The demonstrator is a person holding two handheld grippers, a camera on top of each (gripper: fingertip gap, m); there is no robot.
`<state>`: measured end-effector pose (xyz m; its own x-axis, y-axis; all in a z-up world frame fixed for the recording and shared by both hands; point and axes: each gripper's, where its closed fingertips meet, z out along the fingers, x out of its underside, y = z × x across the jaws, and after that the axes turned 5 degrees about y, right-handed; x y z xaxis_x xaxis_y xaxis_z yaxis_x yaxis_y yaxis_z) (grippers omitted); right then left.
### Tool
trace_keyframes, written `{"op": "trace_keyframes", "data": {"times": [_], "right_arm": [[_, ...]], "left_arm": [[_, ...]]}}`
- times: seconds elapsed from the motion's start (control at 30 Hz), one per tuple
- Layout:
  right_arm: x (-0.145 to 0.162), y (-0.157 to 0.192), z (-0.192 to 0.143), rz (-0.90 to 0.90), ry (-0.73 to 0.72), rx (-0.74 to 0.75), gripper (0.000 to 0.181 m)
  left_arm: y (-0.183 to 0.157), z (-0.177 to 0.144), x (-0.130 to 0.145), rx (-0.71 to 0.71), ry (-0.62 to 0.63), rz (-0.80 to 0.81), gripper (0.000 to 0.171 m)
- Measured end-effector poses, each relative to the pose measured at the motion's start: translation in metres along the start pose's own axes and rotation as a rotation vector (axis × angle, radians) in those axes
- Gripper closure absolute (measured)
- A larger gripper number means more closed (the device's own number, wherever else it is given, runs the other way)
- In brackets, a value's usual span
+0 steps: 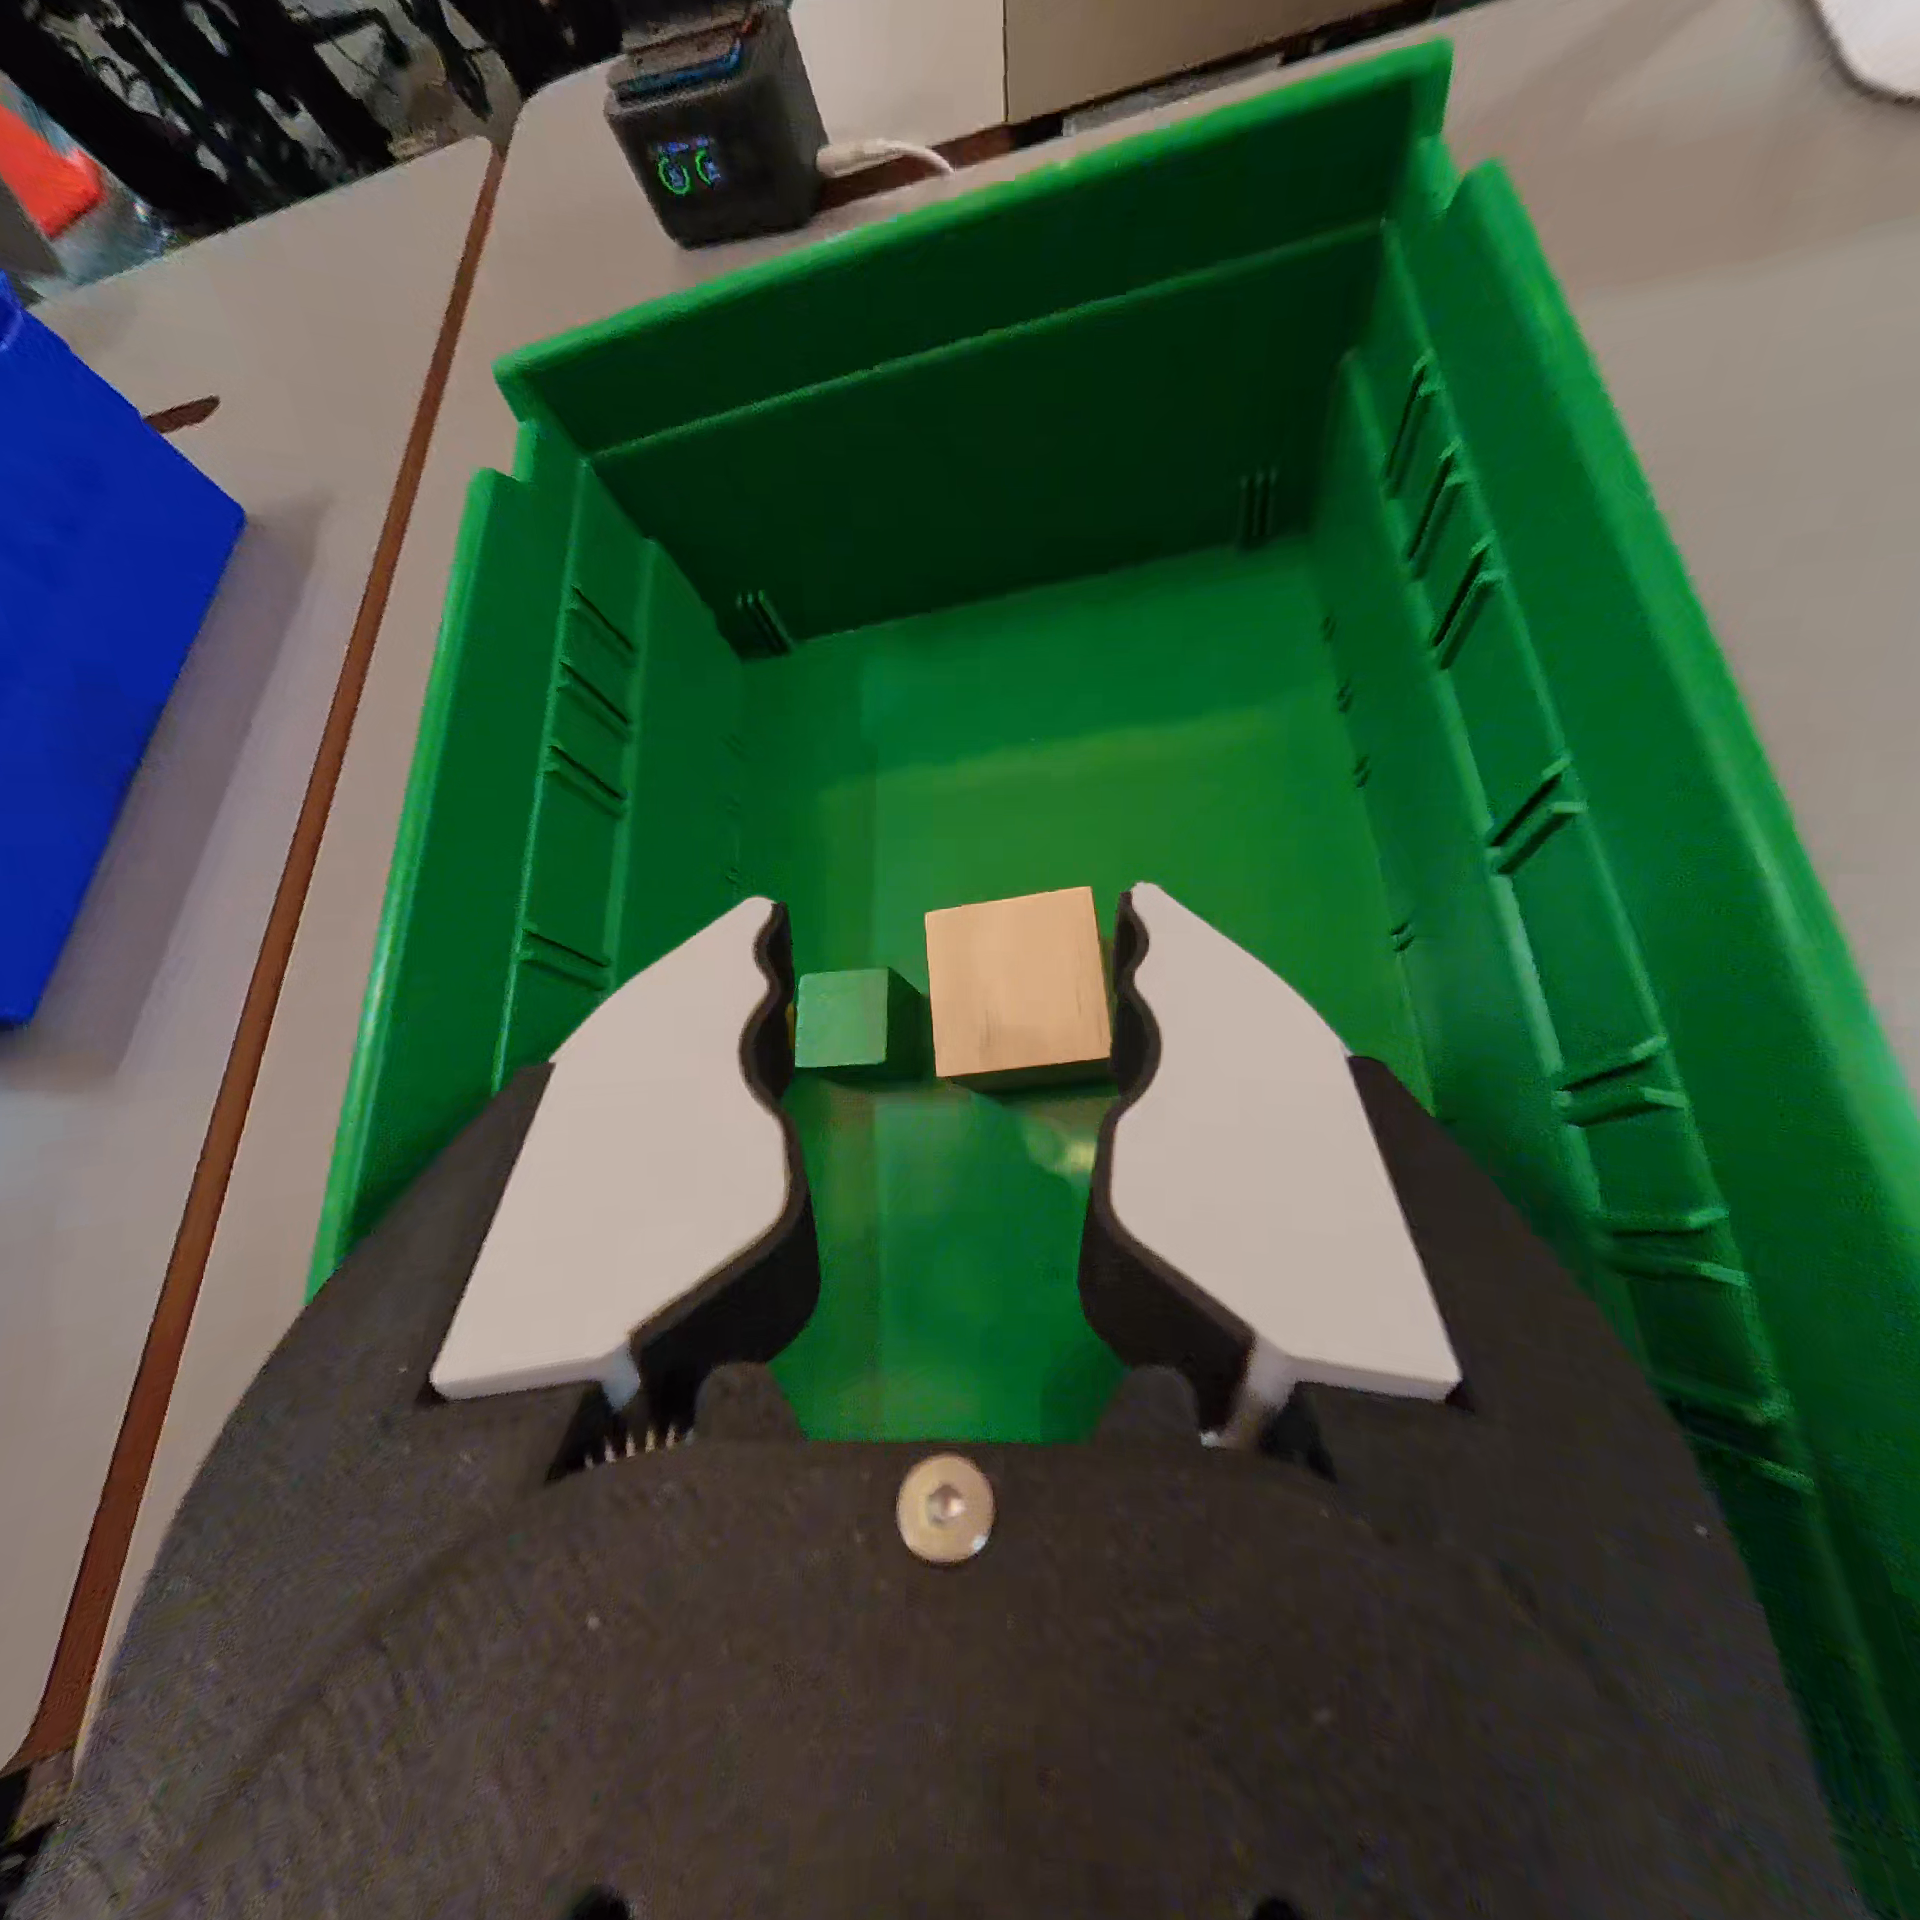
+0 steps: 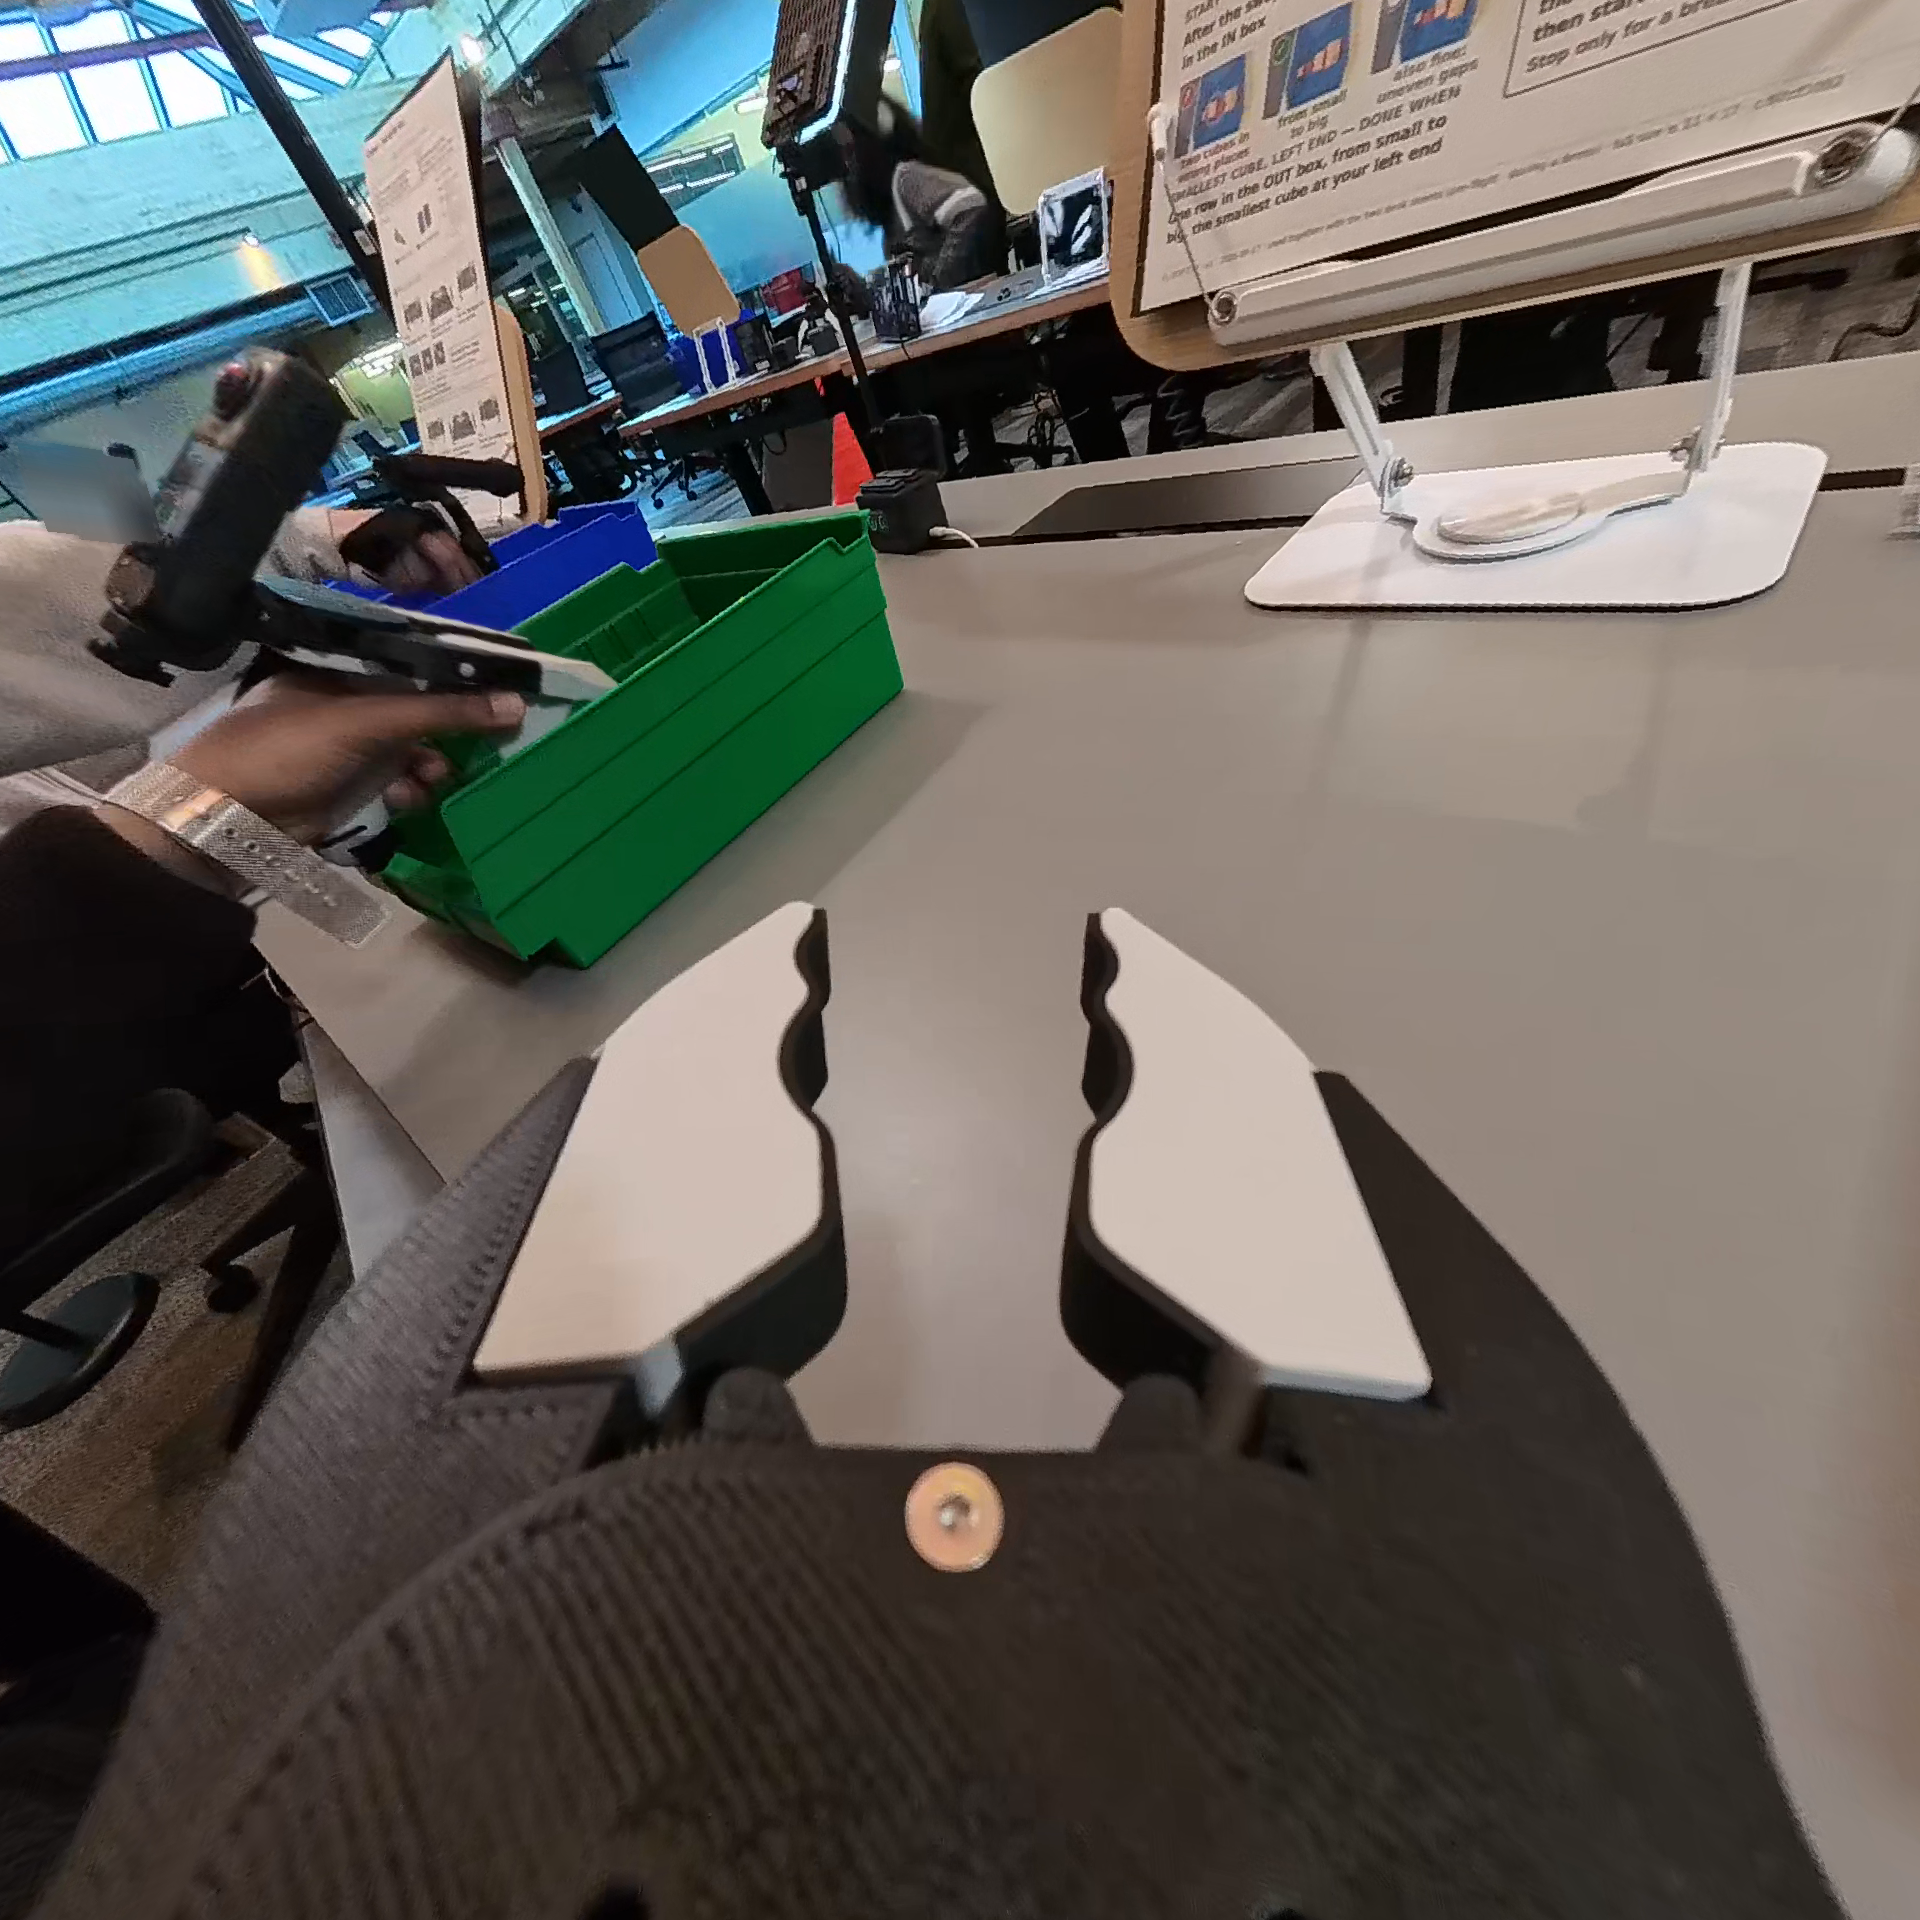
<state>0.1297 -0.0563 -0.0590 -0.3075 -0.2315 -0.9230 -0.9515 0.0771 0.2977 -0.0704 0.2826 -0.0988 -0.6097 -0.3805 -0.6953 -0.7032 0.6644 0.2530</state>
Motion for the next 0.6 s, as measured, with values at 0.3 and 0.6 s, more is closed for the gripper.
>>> {"op": "trace_keyframes", "data": {"times": [0.3, 0.6], "right_arm": [[0.004, 0.004, 0.003, -0.014, 0.016, -0.009, 0.135], [0.004, 0.005, 0.003, -0.004, 0.016, -0.017, 0.136]], "left_arm": [[0.002, 0.015, 0.015, -0.034, 0.077, 0.04, 0.111], [0.002, 0.017, 0.018, -0.026, 0.096, 0.041, 0.111]]}}
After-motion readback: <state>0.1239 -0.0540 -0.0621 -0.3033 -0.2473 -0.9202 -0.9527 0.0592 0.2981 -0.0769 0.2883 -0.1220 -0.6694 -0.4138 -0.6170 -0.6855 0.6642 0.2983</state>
